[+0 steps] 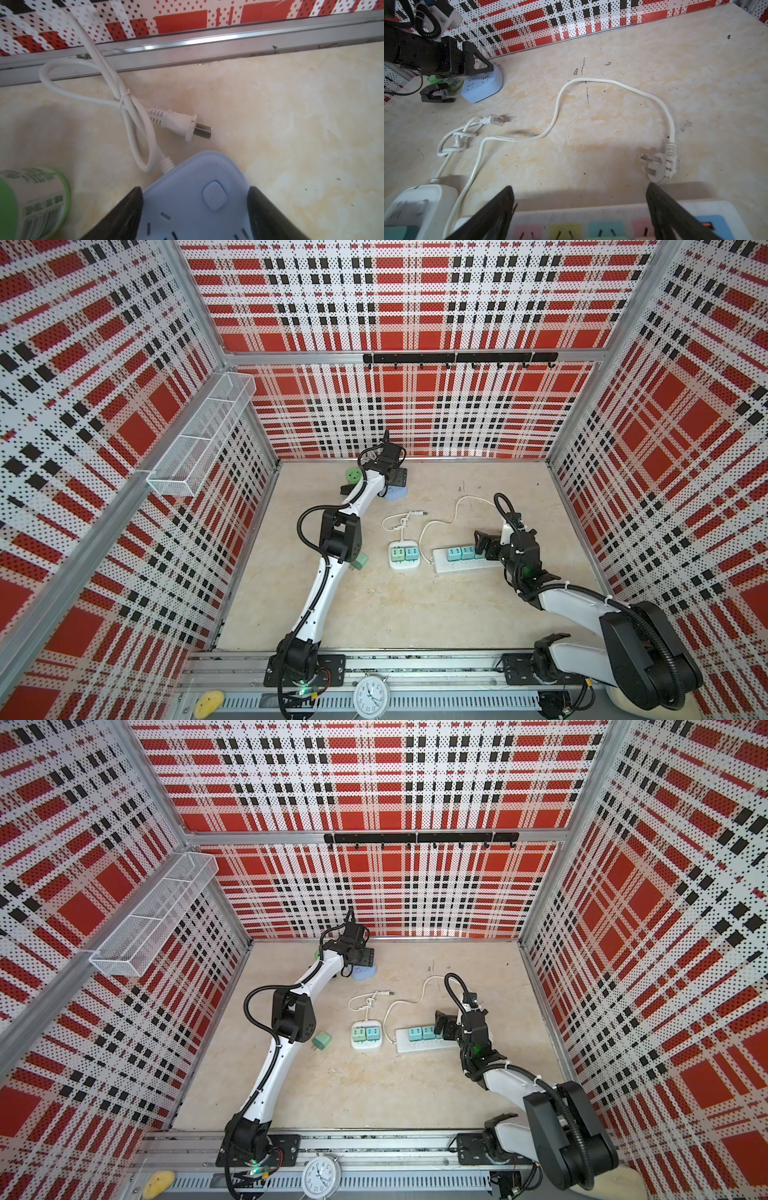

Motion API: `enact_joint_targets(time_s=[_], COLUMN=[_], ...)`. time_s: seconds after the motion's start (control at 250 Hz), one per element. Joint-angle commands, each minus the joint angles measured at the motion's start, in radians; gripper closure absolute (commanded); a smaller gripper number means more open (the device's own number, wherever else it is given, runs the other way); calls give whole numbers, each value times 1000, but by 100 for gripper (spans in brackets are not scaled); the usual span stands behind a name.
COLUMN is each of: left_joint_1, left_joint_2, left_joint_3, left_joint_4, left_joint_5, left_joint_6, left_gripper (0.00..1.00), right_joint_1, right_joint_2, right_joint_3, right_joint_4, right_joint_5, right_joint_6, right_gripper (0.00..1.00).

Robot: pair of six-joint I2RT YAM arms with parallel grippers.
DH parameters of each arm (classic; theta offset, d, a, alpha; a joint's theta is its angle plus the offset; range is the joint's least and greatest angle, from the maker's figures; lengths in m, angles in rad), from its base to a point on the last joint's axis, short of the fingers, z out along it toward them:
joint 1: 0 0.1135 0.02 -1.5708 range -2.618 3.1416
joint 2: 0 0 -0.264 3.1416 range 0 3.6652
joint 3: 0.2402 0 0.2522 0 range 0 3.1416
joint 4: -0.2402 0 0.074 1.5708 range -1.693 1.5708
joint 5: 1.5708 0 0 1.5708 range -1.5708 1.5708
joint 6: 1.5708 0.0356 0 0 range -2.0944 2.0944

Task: Insert the plug
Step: 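Lower the left gripper onto the light-blue power cube while the right moves farther away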

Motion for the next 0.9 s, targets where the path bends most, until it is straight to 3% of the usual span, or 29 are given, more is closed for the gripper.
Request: enact_joint_targets(time_s=[0.0, 0.076, 0.124, 0.184, 0.328, 0.476, 0.588, 0.732, 0.896], left_joint_1=[7, 18, 31, 42, 54, 53, 35, -4, -56], left_joint_2=[-12, -2, 15, 22, 46, 80, 89, 46, -35], left_joint_3=[-64, -41, -12, -13, -26, -15, -13, -40, -127], left_joint_4=[-157, -153, -137, -84, 24, 86, 70, 45, -71], left_joint_5=[31, -34, -18, 56, 221, 292, 223, 179, -137], left_joint_6=[-66, -90, -97, -97, -202, -286, -353, -250, -176], left_gripper=[22, 22, 20, 0, 1, 1, 1, 1, 1], right_joint_1=[-7, -4, -3, -4, -4, -5, -4, -3, 6], right_joint_2=[-5, -3, -1, -1, 3, 15, 18, 25, -17], right_joint_3=[11, 13, 14, 16, 19, 31, 34, 111, 185], right_joint_4=[40, 40, 39, 37, 36, 27, 28, -69, -112], right_joint_5=[-13, -12, -14, -15, -11, -11, -7, -55, -131], right_joint_6=[-11, -10, -13, -12, -12, -12, -12, -11, 49], right_gripper=[0, 0, 0, 0, 0, 0, 0, 0, 0])
